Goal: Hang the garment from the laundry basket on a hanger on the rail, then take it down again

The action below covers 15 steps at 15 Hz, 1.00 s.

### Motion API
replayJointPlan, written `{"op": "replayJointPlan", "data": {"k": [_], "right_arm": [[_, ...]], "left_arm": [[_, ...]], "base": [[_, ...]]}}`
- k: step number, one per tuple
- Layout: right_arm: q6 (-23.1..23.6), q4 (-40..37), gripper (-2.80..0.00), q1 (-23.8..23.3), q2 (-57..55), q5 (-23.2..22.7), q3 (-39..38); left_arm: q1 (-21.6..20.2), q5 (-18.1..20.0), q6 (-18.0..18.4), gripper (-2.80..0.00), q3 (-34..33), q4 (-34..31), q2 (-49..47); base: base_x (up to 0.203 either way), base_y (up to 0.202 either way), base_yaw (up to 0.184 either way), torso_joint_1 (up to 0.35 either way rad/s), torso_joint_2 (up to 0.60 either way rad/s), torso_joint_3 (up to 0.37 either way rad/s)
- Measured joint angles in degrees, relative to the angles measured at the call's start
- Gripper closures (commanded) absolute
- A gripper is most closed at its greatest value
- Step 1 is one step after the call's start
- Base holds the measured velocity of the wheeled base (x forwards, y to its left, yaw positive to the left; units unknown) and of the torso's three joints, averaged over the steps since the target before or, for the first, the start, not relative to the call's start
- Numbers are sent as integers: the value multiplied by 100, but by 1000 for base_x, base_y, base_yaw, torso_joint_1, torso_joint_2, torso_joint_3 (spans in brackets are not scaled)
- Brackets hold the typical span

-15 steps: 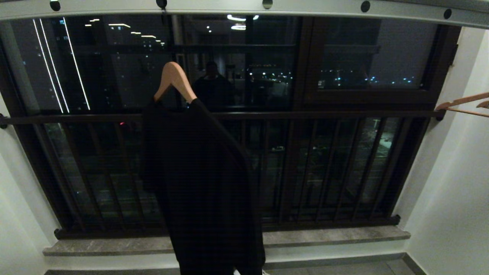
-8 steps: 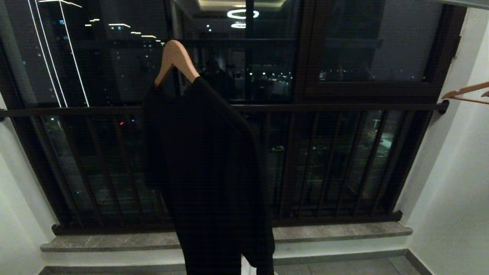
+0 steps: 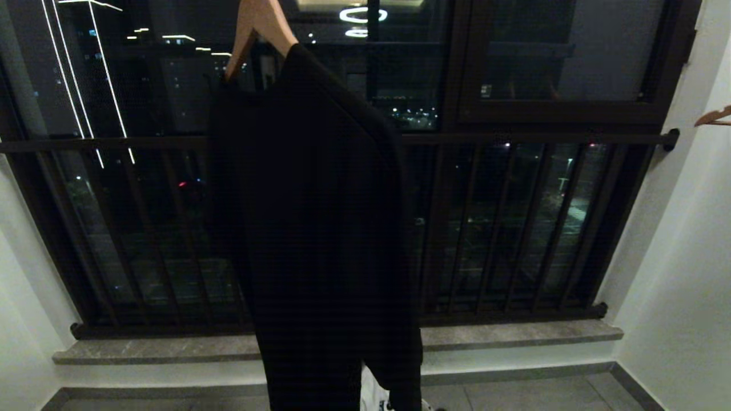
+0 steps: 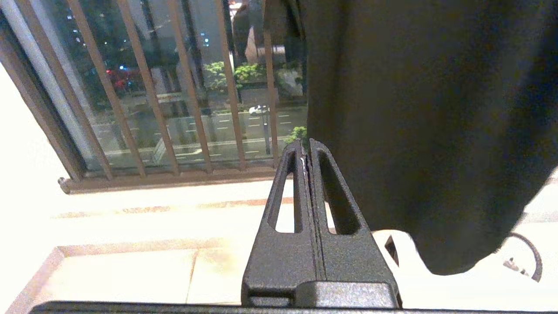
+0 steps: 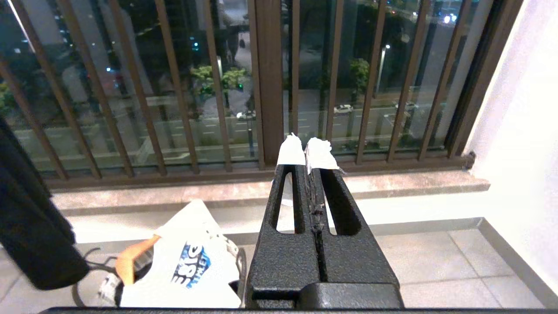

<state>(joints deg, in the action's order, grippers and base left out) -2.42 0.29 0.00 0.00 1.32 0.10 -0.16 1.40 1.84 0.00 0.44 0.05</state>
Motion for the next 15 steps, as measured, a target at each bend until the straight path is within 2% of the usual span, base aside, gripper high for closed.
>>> {"op": "replayJointPlan", "data": {"k": [12,15], "right_arm": [[-1,0,0,0,0,0,0],[-2,0,0,0,0,0,0]], "left_arm": [[0,-2,-2,0,0,-3,0],[0,0,0,0,0,2,0]], "base": [[0,0,0,-118,483,354],[0,0,0,6,31,6]]}}
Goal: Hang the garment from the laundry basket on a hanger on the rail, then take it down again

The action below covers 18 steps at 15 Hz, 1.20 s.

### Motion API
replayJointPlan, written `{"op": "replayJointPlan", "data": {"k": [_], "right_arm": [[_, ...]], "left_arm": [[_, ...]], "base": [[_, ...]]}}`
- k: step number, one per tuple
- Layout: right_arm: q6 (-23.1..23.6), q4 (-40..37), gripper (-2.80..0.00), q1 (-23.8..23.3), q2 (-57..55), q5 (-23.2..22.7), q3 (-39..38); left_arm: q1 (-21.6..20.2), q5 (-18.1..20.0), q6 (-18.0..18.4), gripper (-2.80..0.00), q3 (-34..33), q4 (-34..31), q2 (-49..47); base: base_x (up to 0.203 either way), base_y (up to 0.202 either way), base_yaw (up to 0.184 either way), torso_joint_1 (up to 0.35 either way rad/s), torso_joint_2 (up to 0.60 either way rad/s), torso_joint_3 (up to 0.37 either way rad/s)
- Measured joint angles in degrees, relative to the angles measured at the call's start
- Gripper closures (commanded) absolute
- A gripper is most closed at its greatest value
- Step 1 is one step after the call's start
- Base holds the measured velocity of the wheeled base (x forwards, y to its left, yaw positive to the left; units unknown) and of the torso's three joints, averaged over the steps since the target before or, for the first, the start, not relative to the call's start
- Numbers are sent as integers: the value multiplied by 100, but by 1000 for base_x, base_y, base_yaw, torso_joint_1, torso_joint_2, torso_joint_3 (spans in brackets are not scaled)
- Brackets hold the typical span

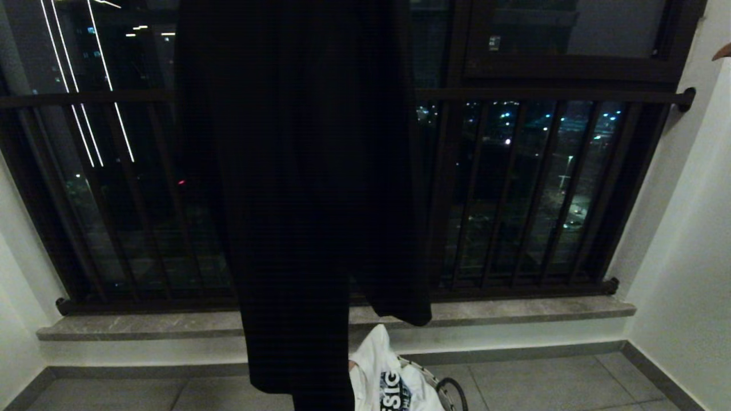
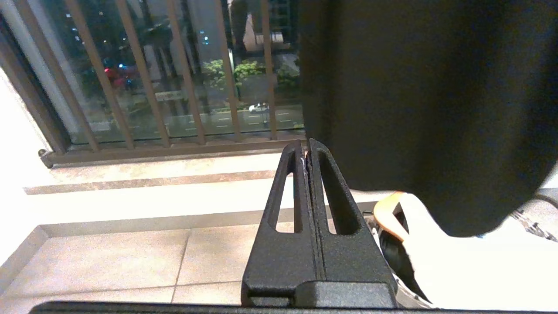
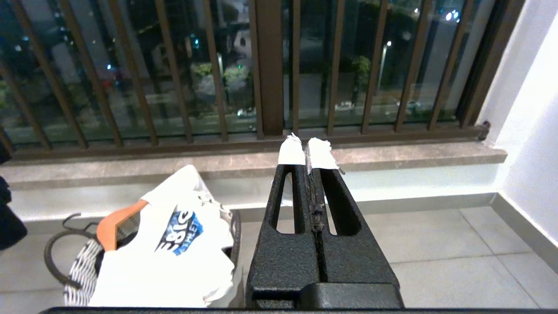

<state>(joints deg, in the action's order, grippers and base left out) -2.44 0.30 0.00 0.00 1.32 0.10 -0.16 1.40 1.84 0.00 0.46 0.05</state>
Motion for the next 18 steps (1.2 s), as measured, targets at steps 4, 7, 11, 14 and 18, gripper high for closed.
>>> {"op": "replayJointPlan", "data": {"k": [4,7,11,14,18], "right_arm": [[-1,0,0,0,0,2,0],[1,0,0,0,0,2,0],[3,3,0,0,0,2,0],[3,1,0,0,0,0,0],[2,0,0,0,0,0,0]], "left_arm": [[0,0,0,0,0,-2,0],[0,0,0,0,0,-2,0],[0,1,-1,0,0,2,0],[0,0,0,0,0,0,0],[0,0,10,0,0,0,0]], "base": [[0,0,0,0,0,0],[0,0,0,0,0,0],[0,0,0,-21,94,96],[0,0,0,-1,7,9],[0,0,0,0,0,0]]}}
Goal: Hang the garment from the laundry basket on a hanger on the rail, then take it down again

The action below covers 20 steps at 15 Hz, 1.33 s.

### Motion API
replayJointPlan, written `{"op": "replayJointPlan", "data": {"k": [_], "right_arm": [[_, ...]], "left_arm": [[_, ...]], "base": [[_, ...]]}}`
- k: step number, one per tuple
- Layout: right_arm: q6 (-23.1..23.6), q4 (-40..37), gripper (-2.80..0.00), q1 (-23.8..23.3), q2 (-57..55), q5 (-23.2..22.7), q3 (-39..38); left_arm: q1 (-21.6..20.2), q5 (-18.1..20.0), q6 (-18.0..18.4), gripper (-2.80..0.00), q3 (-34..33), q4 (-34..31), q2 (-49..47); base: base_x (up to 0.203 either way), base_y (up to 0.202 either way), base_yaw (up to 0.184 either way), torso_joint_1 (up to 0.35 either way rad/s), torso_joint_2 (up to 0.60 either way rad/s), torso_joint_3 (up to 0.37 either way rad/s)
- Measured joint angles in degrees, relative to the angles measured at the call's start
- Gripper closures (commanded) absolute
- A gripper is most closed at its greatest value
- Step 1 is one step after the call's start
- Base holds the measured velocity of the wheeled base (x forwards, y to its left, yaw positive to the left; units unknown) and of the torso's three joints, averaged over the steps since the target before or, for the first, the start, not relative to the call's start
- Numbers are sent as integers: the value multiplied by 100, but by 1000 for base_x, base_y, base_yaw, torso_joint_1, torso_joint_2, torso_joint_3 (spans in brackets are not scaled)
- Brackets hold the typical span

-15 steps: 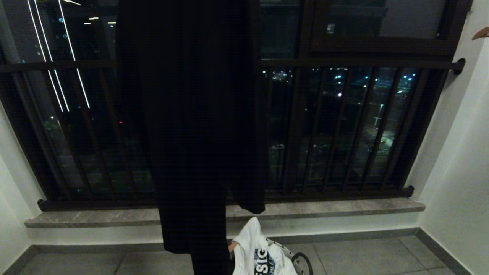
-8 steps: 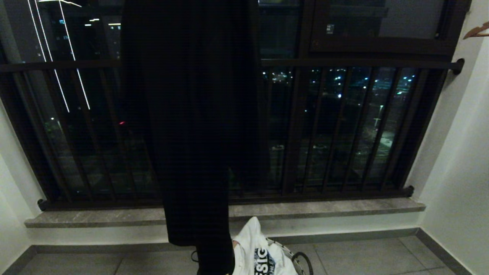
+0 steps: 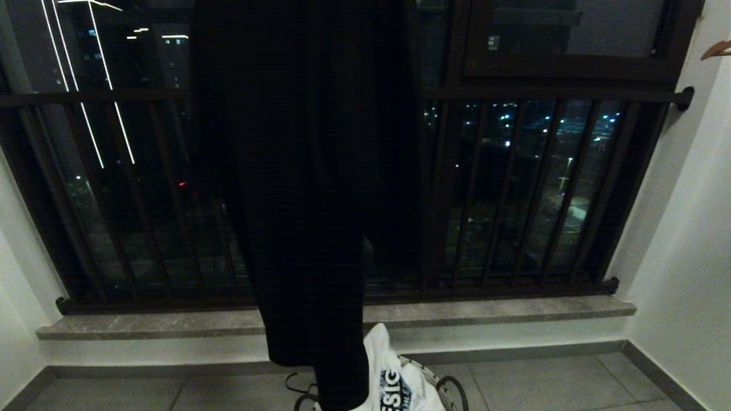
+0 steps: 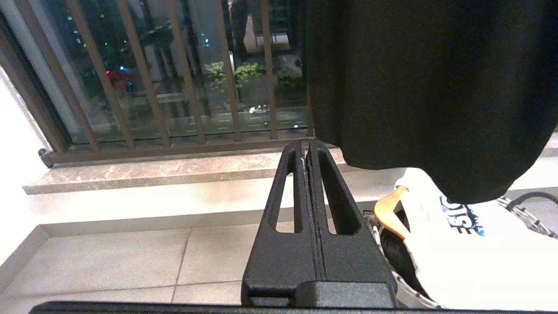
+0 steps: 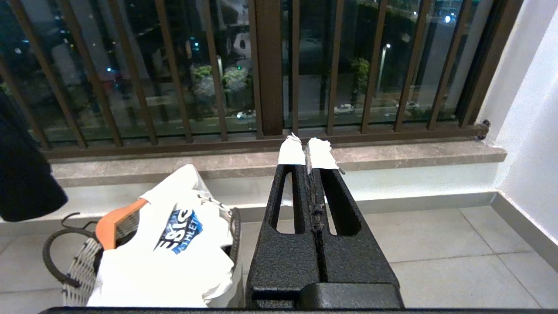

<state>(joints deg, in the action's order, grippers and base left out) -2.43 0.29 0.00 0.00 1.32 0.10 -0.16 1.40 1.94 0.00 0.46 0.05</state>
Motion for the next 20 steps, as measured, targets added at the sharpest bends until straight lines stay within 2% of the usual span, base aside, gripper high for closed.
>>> {"op": "replayJointPlan", "data": {"k": [20], "right_arm": [[-2,0,0,0,0,0,0]], "left_arm": [[2,5,7,0,0,-5,0]], "base": [[0,0,0,0,0,0]]}}
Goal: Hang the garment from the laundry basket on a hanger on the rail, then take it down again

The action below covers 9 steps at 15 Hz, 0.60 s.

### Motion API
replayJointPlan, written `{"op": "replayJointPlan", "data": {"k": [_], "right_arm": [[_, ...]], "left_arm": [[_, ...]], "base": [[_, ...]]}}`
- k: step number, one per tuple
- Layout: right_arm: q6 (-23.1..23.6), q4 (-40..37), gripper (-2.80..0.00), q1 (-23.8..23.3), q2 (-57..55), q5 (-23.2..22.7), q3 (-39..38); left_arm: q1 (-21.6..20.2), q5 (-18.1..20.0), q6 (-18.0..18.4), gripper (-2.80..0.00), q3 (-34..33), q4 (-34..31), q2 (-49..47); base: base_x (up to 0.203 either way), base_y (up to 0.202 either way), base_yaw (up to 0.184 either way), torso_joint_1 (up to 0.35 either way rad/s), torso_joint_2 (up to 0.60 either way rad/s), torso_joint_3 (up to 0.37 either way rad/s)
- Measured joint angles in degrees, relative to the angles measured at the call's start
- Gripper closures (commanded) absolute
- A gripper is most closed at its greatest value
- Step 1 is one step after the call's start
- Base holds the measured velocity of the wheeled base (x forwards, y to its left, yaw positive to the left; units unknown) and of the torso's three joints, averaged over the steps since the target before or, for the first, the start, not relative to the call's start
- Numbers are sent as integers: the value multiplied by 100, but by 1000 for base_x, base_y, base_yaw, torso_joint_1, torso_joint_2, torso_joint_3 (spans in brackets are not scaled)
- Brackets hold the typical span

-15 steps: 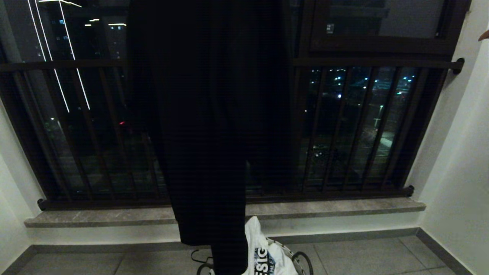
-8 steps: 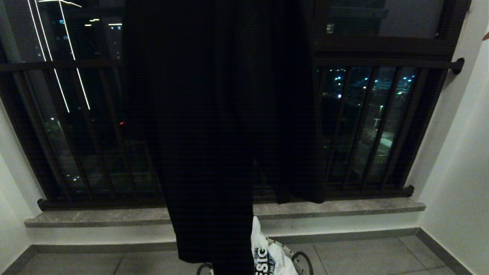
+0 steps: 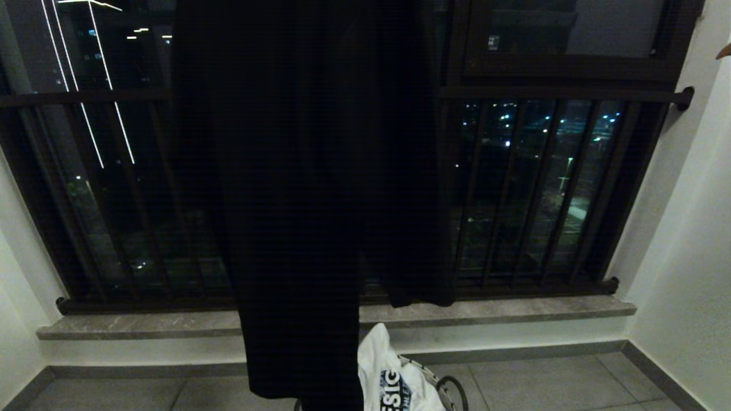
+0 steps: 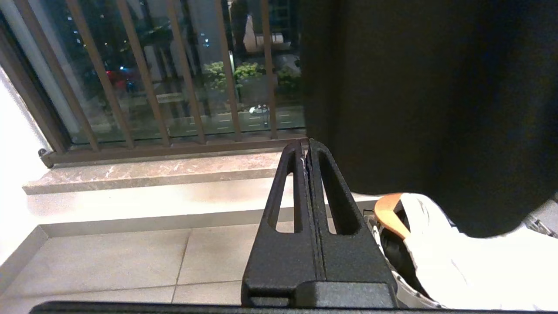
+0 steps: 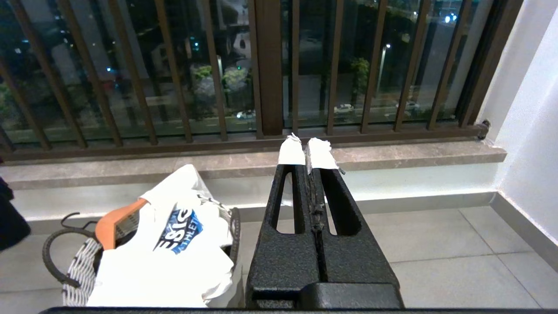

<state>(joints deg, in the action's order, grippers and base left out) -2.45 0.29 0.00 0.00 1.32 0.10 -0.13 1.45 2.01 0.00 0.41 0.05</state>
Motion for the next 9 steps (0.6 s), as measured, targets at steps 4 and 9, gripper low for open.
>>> {"op": "replayJointPlan", "data": {"k": [4,9], "right_arm": [[2,0,0,0,0,2,0],[2,0,0,0,0,2,0]], "left_arm": [[-2,-2,-7,0,0,0,0],[-2,-5,-15,0,0,-1,0]], "base": [[0,0,0,0,2,-89],[0,0,0,2,-2,-189]]}}
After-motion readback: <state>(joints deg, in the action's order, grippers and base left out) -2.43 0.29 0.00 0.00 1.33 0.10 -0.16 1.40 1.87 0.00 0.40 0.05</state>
